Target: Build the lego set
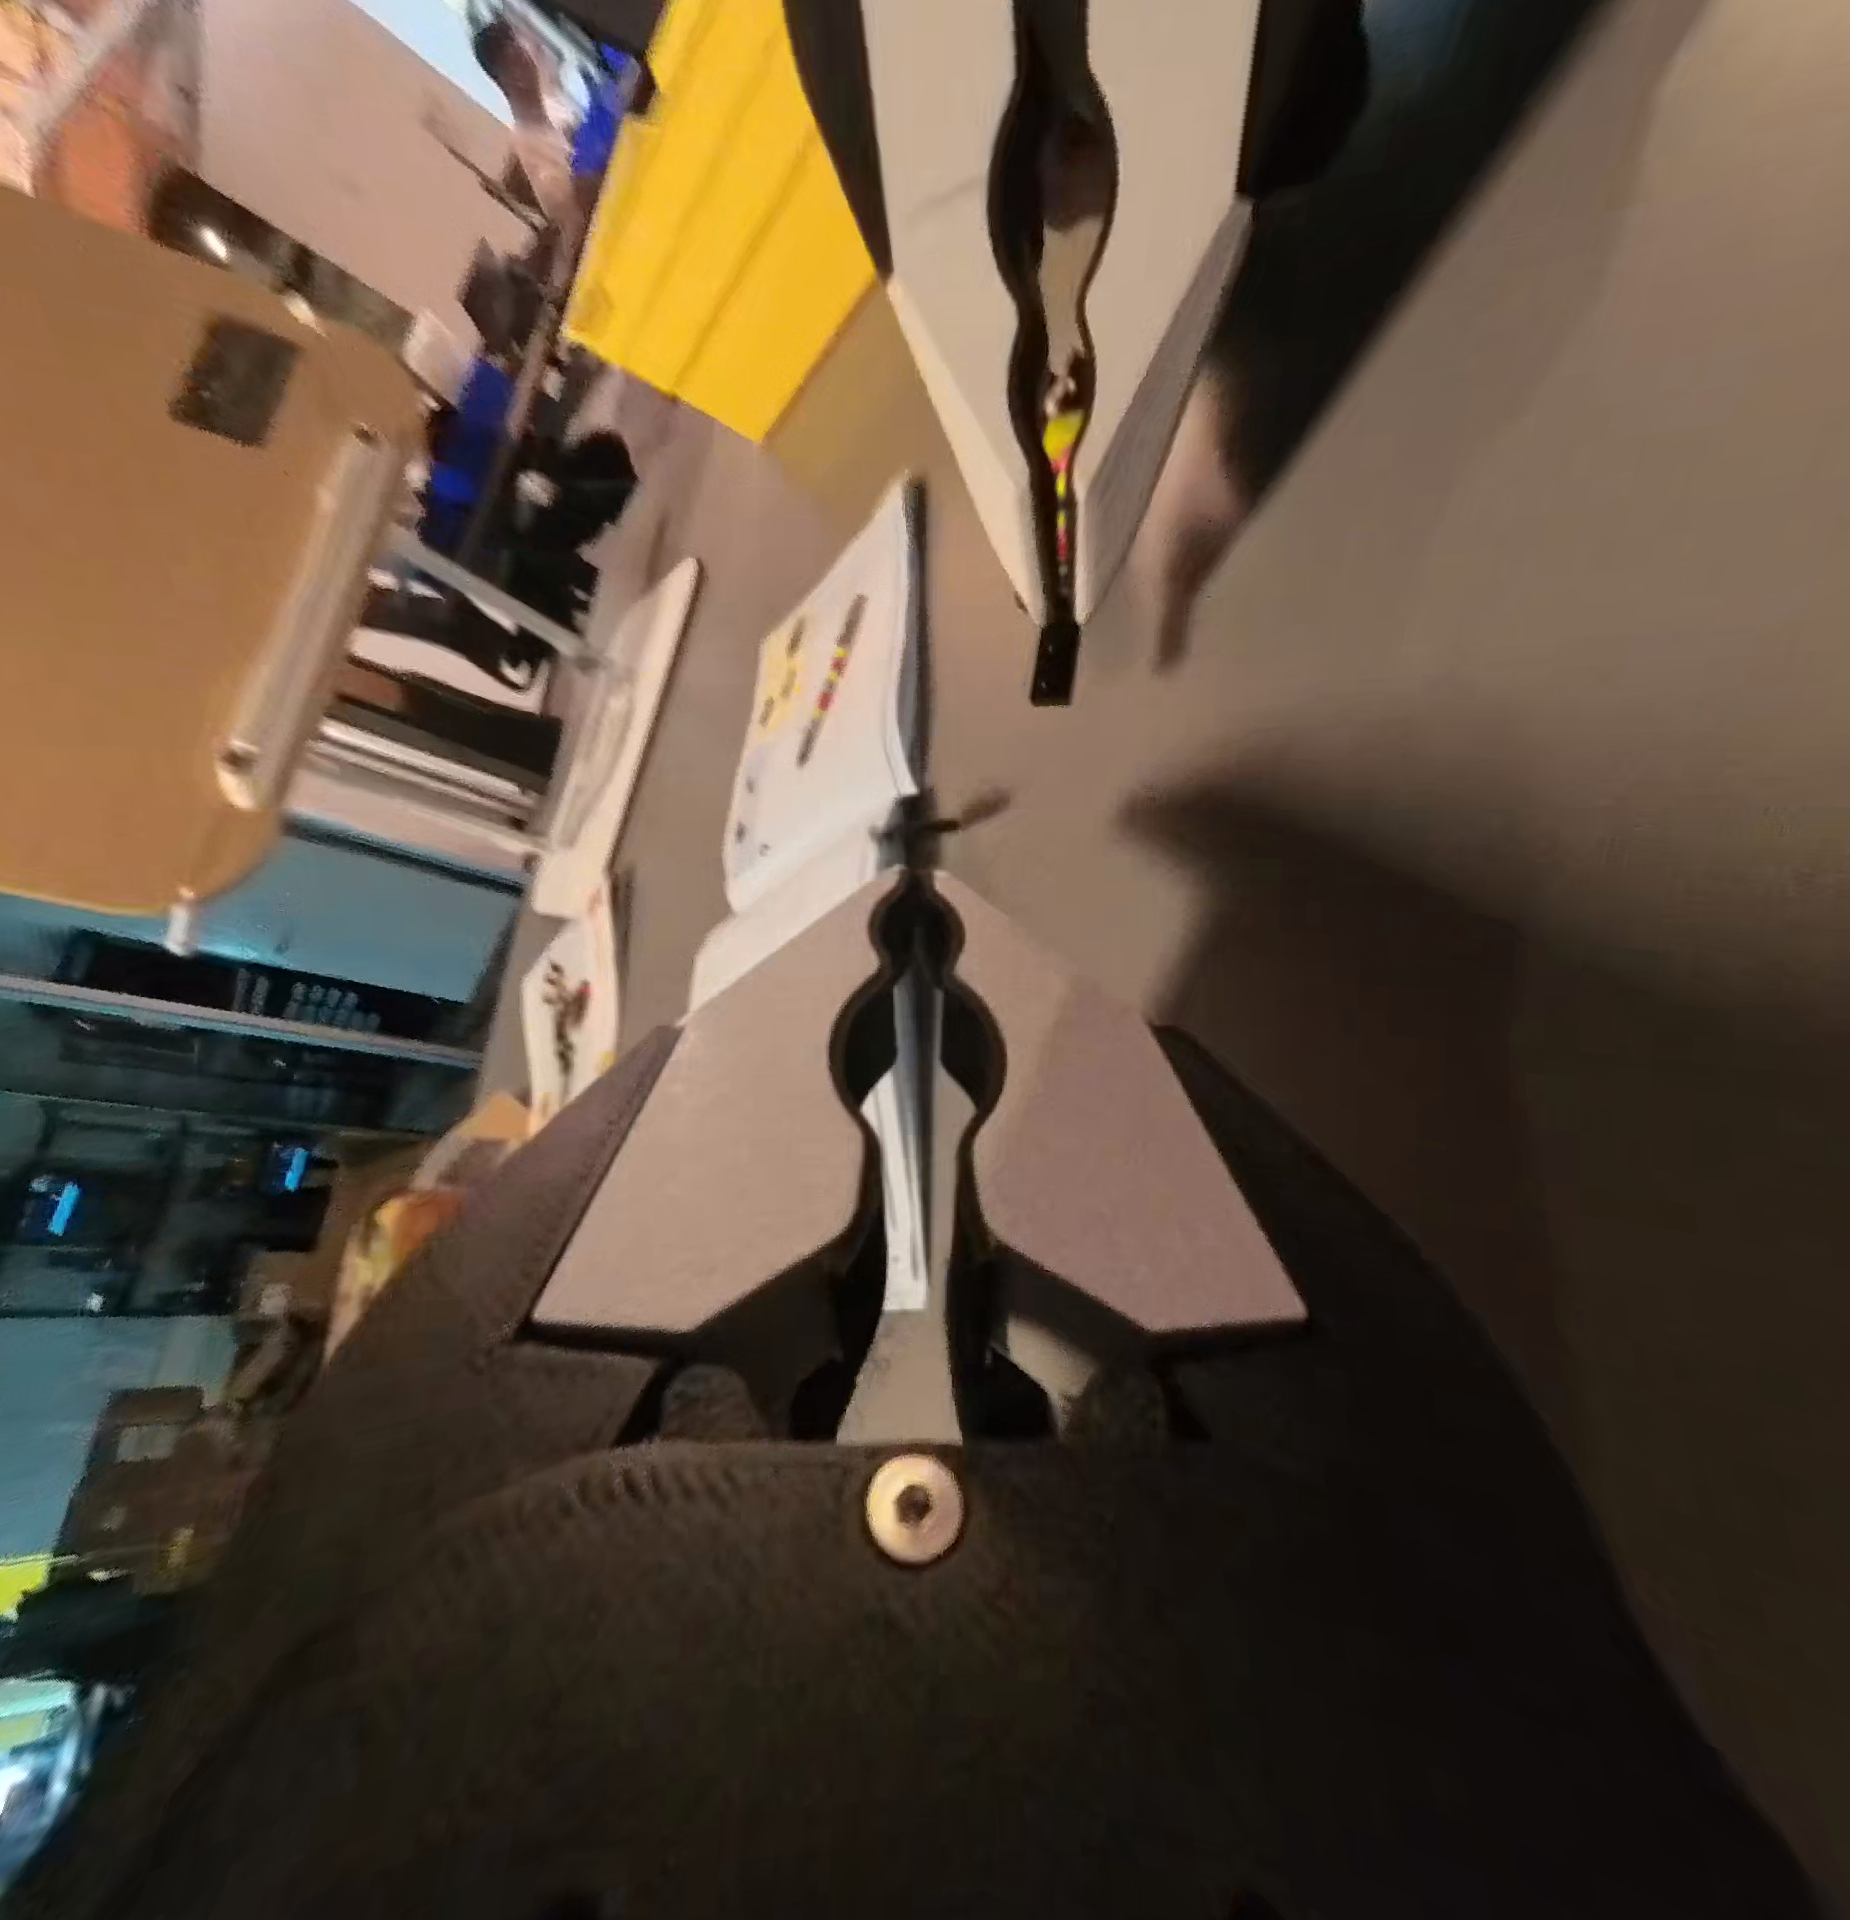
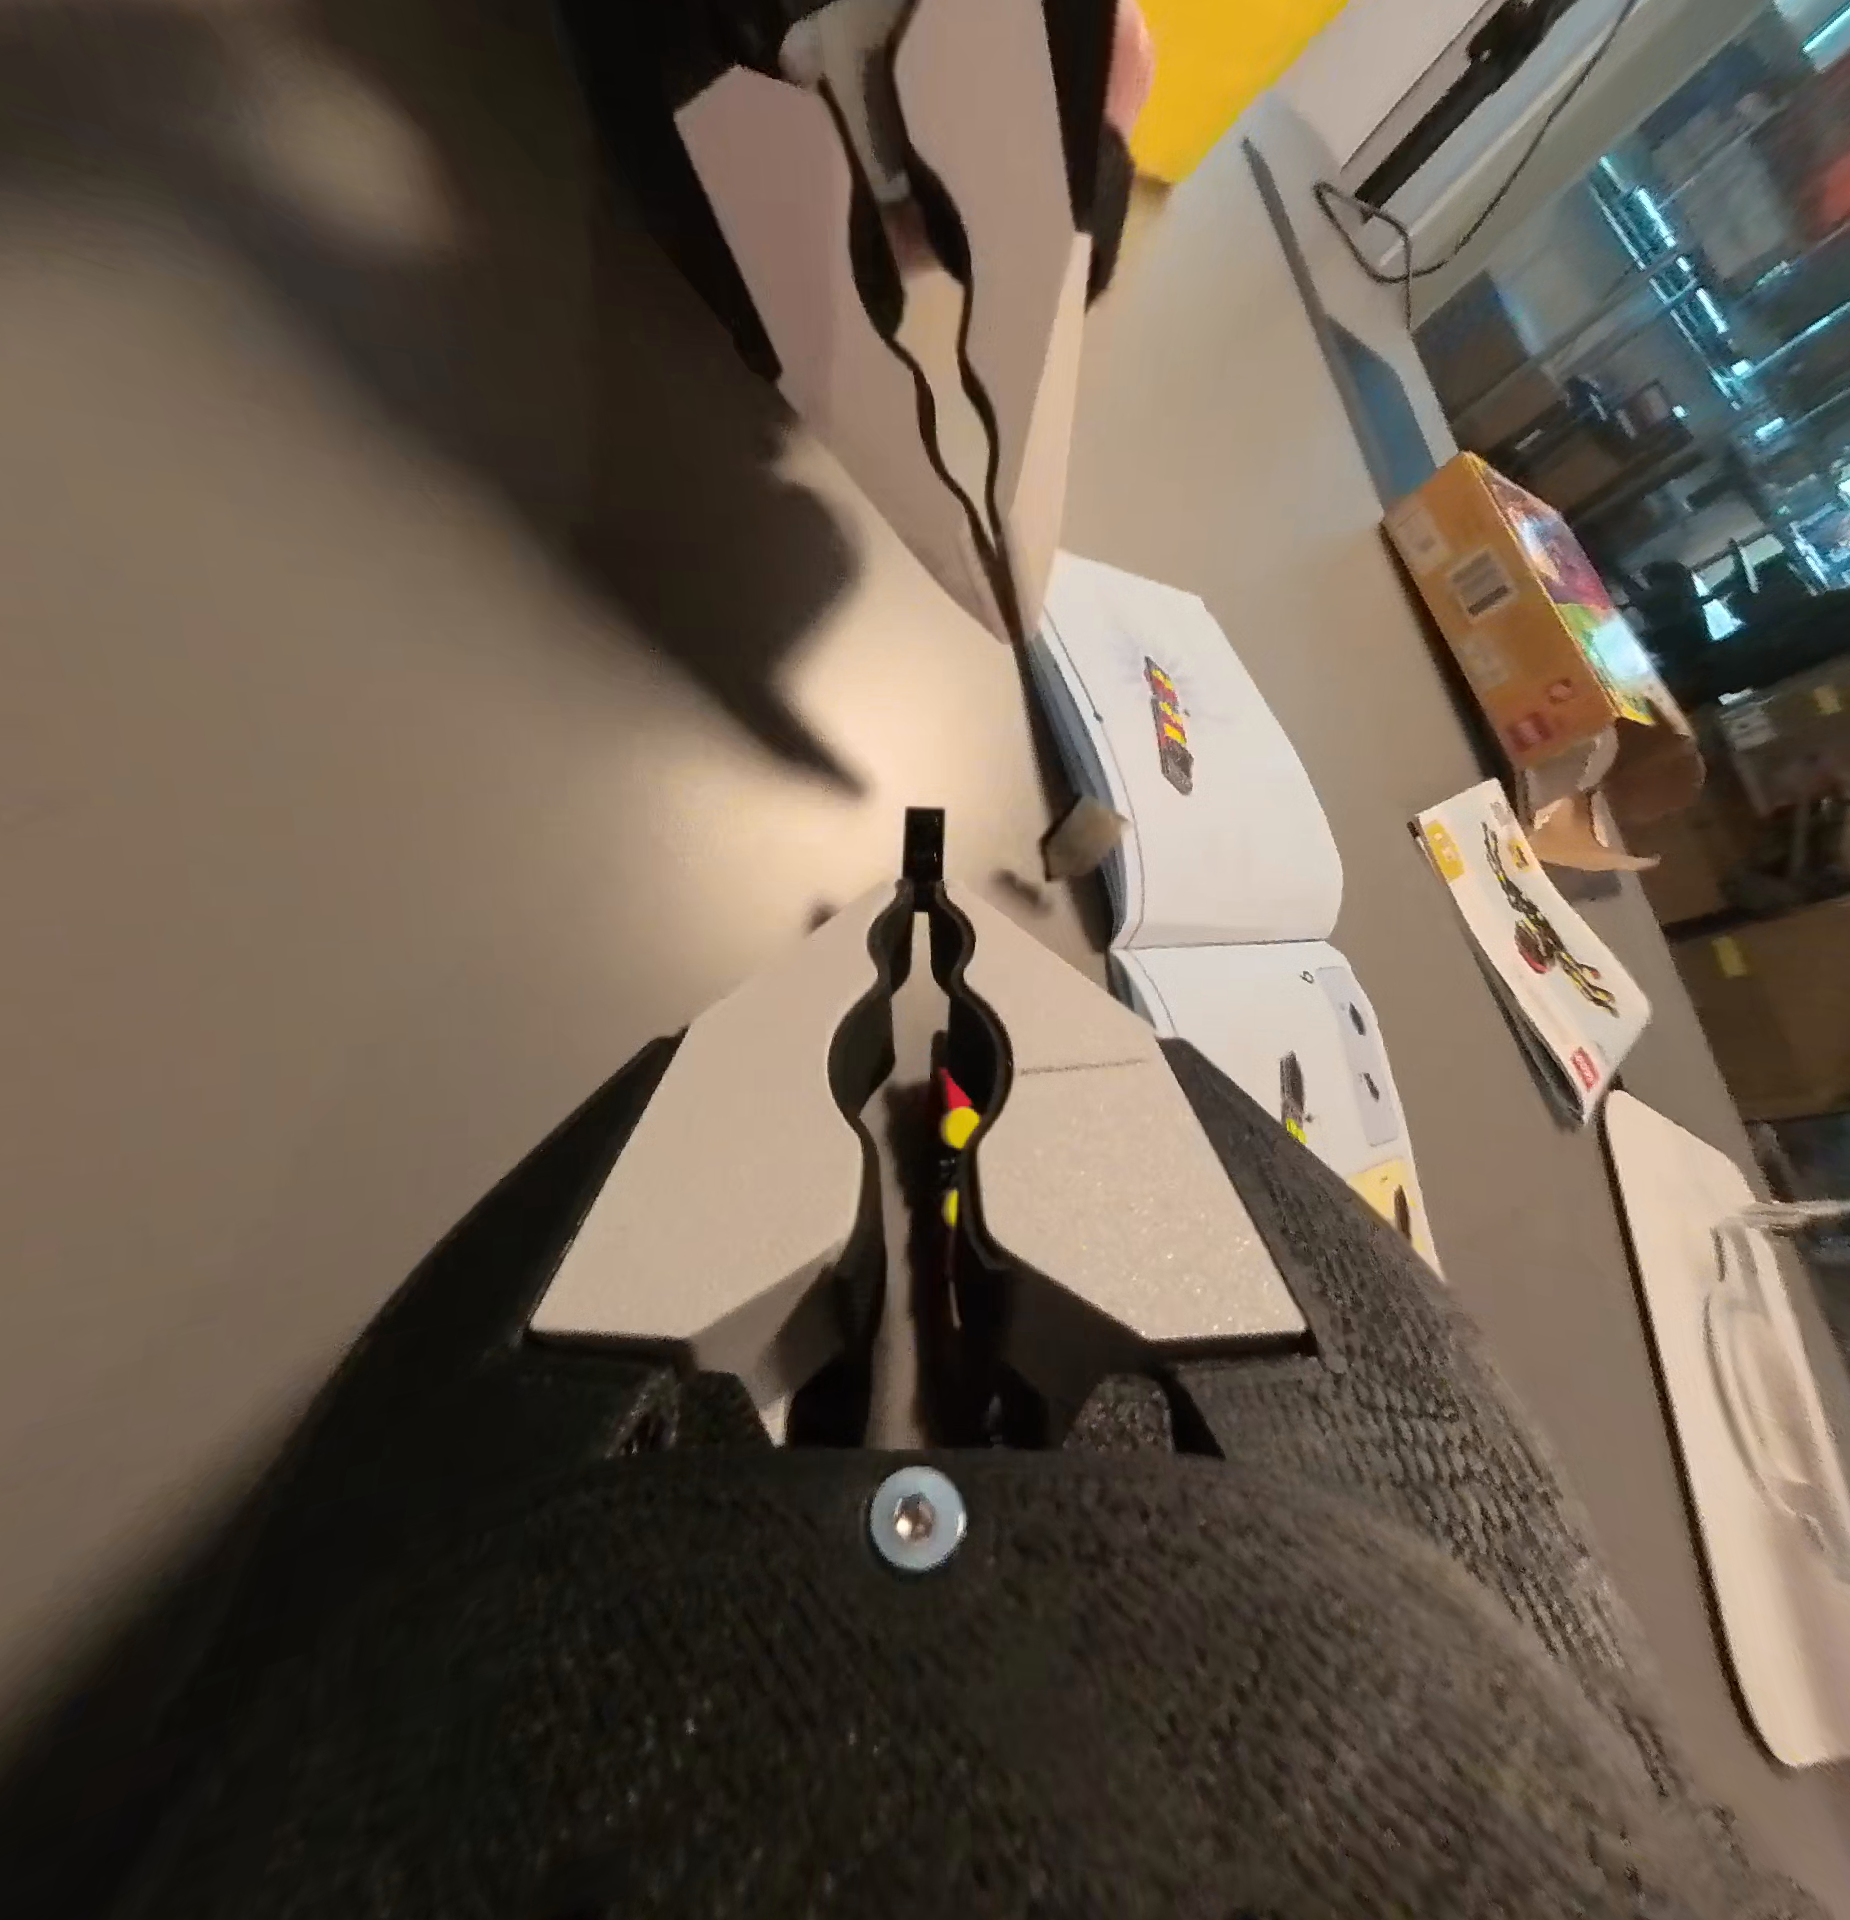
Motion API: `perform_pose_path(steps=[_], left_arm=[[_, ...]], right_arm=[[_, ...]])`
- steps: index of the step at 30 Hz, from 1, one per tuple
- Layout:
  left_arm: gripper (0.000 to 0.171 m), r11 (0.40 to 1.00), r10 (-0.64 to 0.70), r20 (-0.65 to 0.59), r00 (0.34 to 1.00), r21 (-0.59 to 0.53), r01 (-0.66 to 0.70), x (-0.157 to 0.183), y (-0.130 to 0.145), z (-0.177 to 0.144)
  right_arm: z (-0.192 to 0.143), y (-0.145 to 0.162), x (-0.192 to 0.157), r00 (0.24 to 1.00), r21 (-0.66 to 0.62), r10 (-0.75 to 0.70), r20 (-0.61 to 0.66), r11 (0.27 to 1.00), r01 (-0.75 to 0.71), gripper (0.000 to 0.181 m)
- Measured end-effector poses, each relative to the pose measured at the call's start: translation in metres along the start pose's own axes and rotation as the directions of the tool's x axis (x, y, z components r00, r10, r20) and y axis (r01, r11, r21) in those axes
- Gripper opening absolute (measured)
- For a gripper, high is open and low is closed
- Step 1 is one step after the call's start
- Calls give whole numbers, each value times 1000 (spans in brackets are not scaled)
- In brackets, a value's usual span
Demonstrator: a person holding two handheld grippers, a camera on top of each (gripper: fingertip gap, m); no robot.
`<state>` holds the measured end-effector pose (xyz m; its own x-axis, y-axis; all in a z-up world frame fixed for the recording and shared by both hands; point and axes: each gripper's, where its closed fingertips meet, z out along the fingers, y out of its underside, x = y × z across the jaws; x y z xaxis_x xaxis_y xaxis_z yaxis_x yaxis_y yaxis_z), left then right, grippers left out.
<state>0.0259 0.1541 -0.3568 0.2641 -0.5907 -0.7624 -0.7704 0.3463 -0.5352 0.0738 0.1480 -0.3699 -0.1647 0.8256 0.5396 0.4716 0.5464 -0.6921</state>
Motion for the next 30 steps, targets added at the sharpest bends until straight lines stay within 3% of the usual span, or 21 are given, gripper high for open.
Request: perform_pose_path(steps=[3,6,8,12,18,26,30], left_arm=[[2,985,-168,-85,982,-45,165,6,3,8],[10,920,-390,-133,911,-84,382,-1,0,19],[16,887,-460,-160,874,-133,442,1,3,28],[17,864,-494,-184,850,-219,454,11,10,42],[17,855,-507,-220,833,-250,454,12,5,57],[19,672,-734,-226,641,-385,633,11,8,63],[16,649,-751,-224,621,-421,633,13,8,59]], right_arm=[[0,6,-2,1000,-36,0,24,999,1,0],[2,10,-5,998,-56,24,54,998,-21,1],[3,13,-7,997,-68,33,71,997,-28,0],[3,14,-10,994,-73,54,93,996,-48,0],[2,13,-12,992,-67,57,115,997,-50,0],[-6,13,-24,941,-77,221,258,975,-208,2],[-13,1,-17,911,-6,298,287,951,-309,19]])
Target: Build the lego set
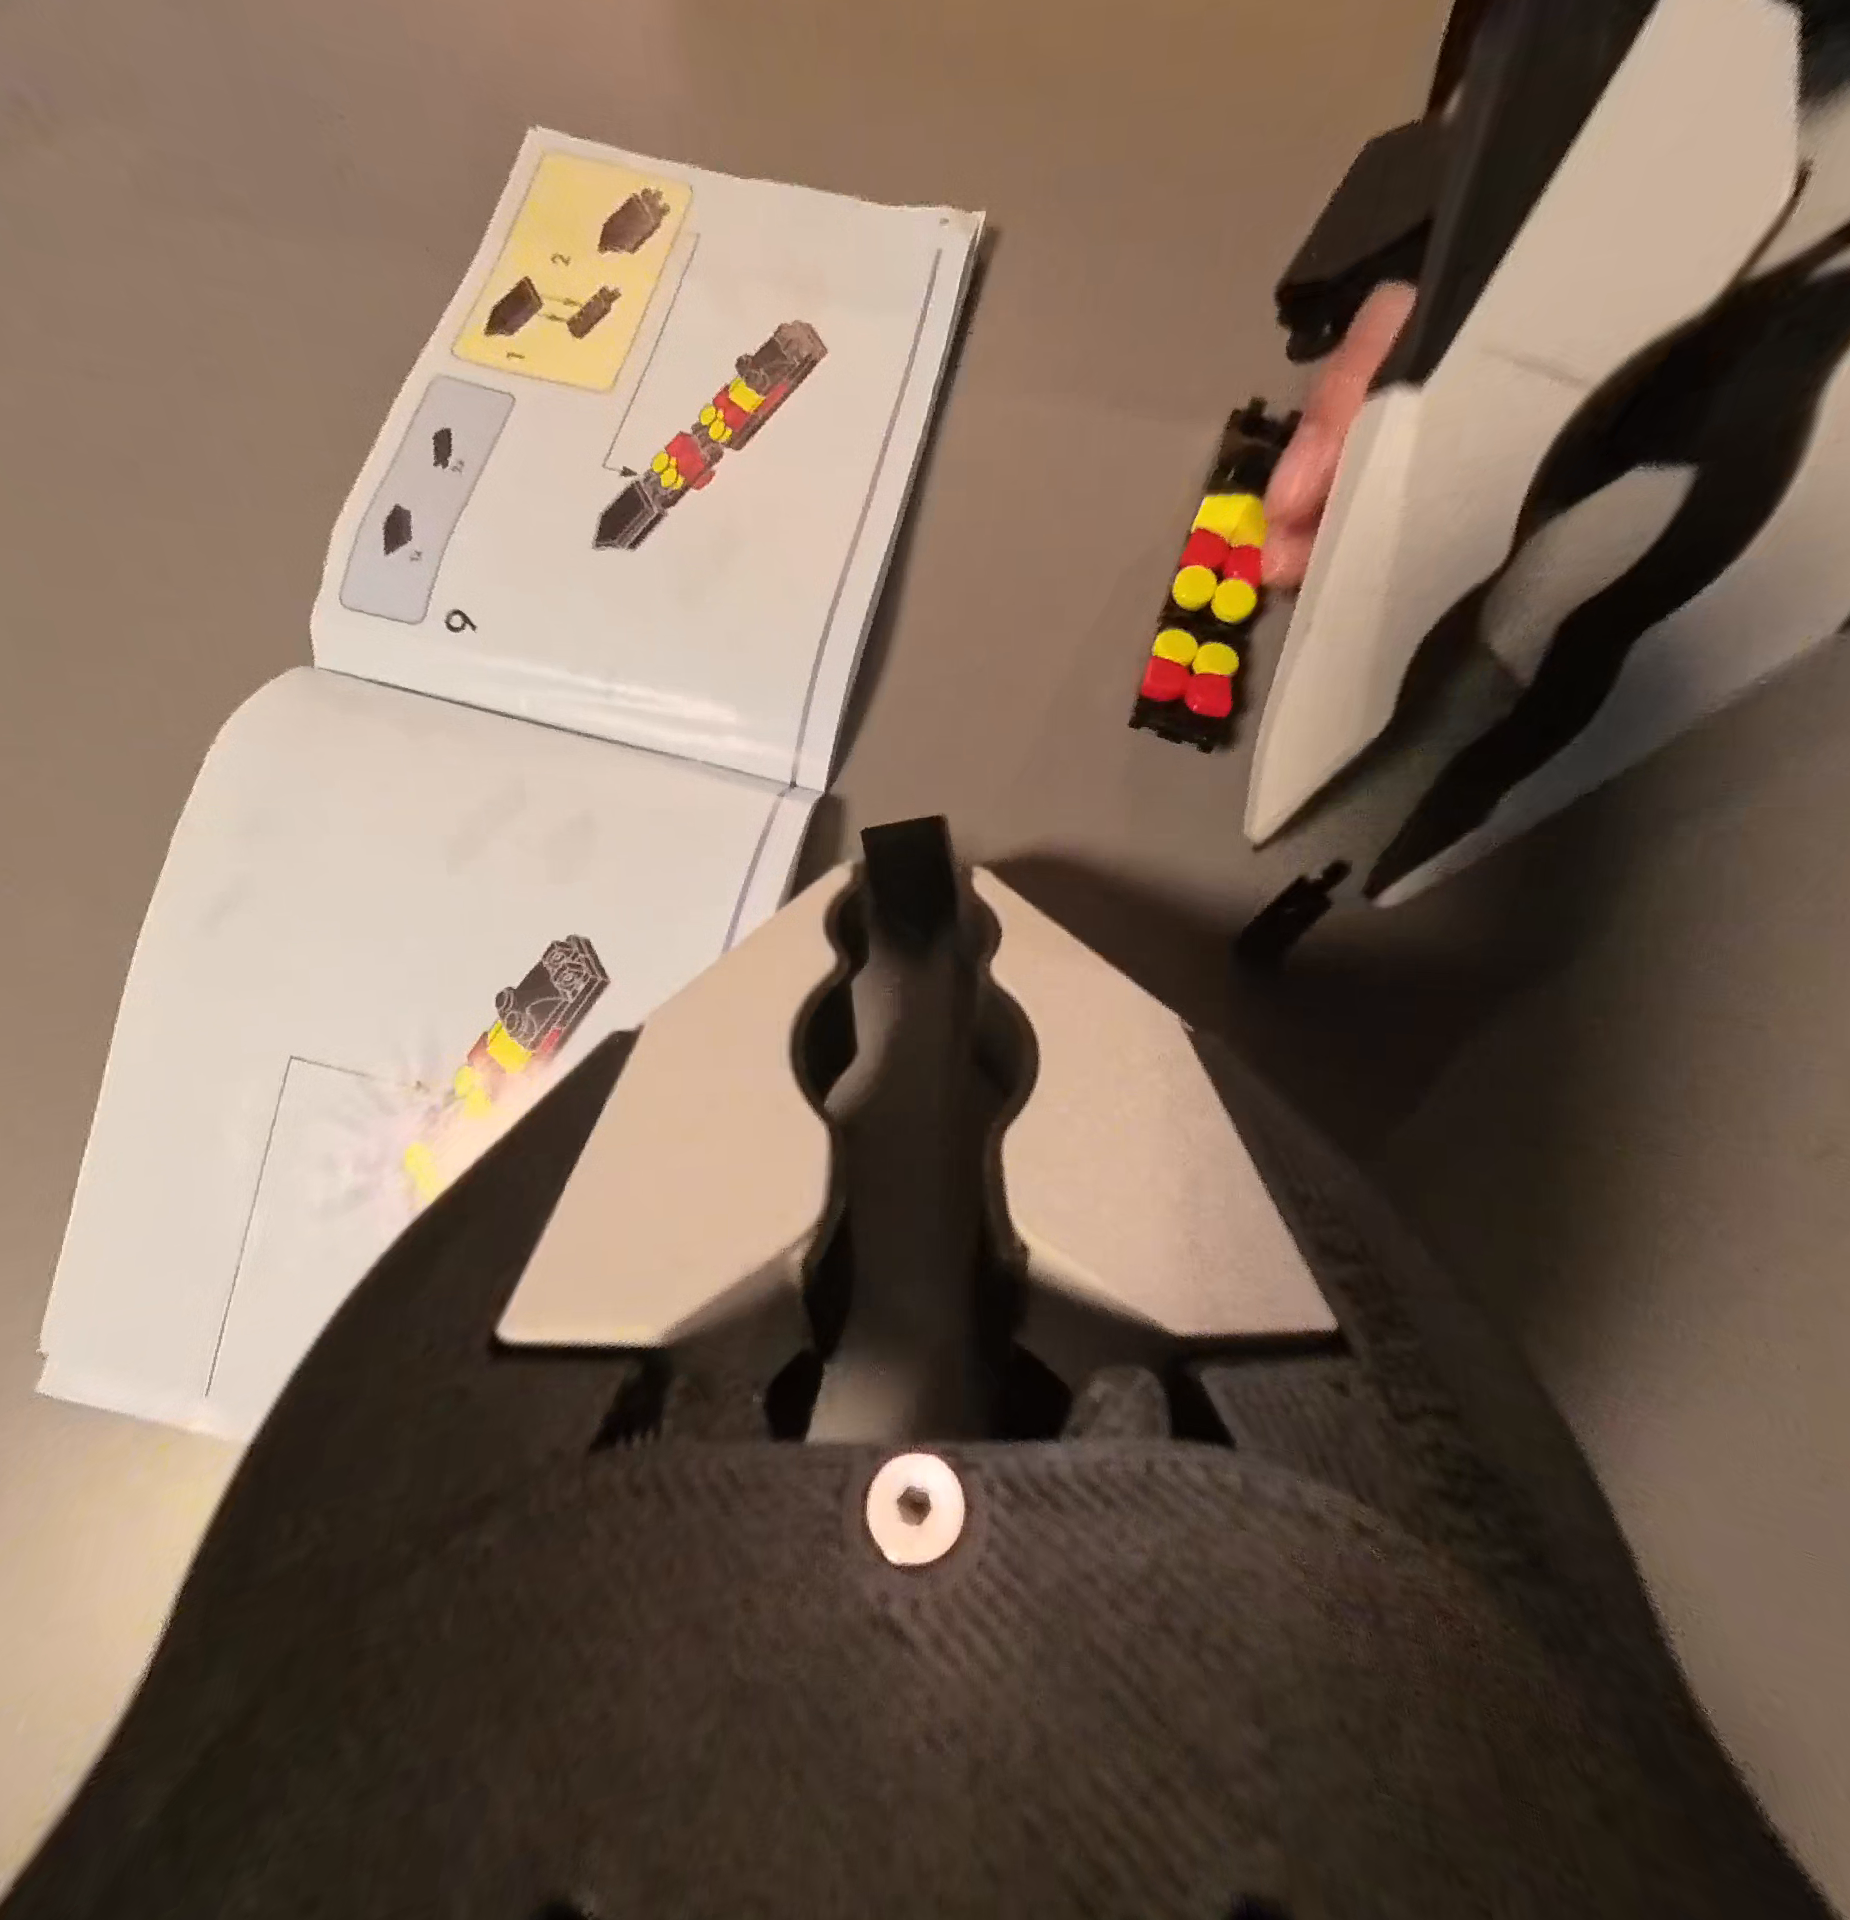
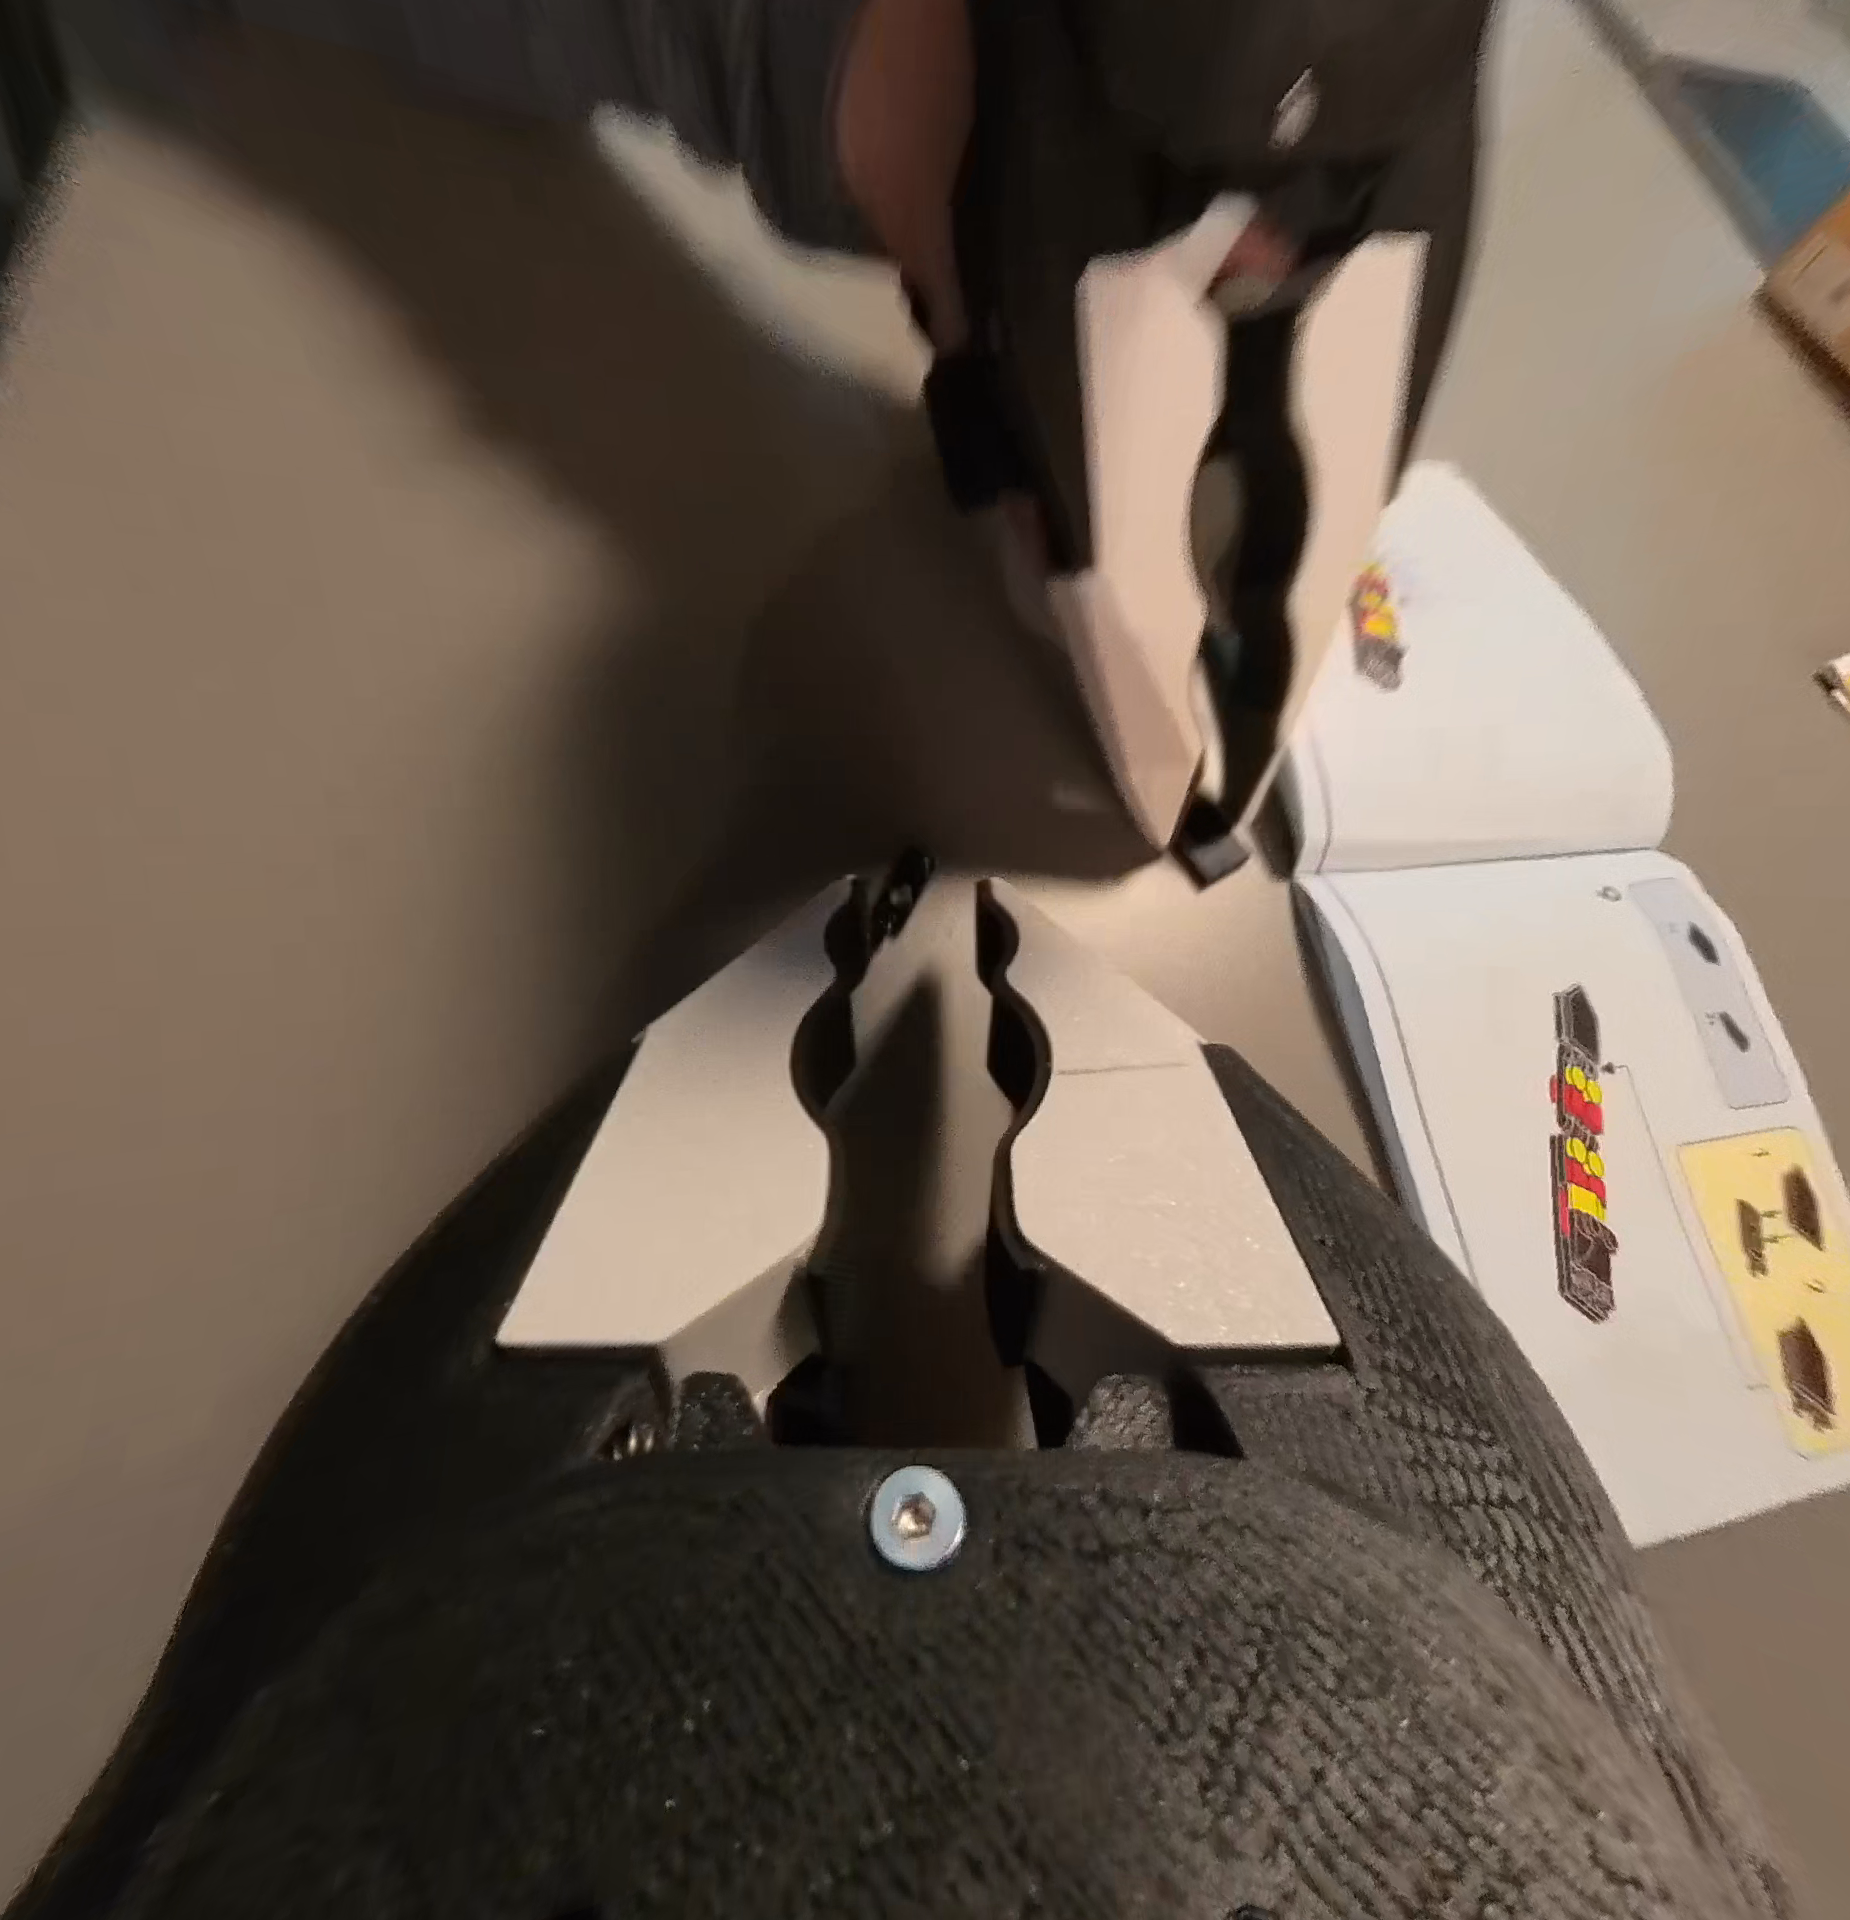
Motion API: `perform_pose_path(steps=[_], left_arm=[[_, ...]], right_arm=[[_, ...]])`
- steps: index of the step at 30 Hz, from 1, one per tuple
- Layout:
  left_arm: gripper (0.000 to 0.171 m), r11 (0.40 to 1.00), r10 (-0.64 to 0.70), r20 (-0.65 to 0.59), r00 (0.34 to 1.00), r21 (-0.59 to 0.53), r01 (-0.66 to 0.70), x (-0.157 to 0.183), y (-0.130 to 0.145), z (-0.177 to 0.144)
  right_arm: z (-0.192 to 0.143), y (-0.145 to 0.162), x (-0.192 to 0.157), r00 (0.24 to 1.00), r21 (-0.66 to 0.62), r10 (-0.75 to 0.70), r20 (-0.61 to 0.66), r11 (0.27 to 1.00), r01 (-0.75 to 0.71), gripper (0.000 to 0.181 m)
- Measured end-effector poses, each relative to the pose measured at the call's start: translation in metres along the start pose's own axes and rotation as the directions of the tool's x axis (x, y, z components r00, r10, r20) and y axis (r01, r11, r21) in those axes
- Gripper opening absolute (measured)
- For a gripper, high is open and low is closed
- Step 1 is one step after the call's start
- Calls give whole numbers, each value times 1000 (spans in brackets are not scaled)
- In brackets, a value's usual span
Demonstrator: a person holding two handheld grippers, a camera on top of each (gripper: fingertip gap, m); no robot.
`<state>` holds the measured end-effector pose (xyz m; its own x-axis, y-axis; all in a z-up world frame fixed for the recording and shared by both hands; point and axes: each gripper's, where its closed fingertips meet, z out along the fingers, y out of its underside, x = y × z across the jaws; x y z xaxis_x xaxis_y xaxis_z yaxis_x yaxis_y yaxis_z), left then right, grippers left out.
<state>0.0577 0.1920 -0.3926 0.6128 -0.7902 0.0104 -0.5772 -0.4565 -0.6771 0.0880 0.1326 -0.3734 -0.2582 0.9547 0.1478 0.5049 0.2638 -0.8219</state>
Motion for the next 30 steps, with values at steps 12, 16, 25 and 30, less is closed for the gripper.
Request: perform_pose_path(steps=[12,16,25,30], left_arm=[[15,775,503,394,769,189,-603,19,-39,-28],[15,606,628,522,577,136,-784,37,-47,-33],[22,568,655,535,533,115,-815,49,-38,-38],[37,655,625,430,651,164,-738,56,-10,-44]], right_arm=[[-30,-17,55,823,283,564,59,782,-556,16],[-29,-26,45,845,287,526,99,798,-530,11],[-21,-27,25,992,217,51,-116,976,-25,0],[-4,-25,-18,749,33,-618,-237,766,642,1]])
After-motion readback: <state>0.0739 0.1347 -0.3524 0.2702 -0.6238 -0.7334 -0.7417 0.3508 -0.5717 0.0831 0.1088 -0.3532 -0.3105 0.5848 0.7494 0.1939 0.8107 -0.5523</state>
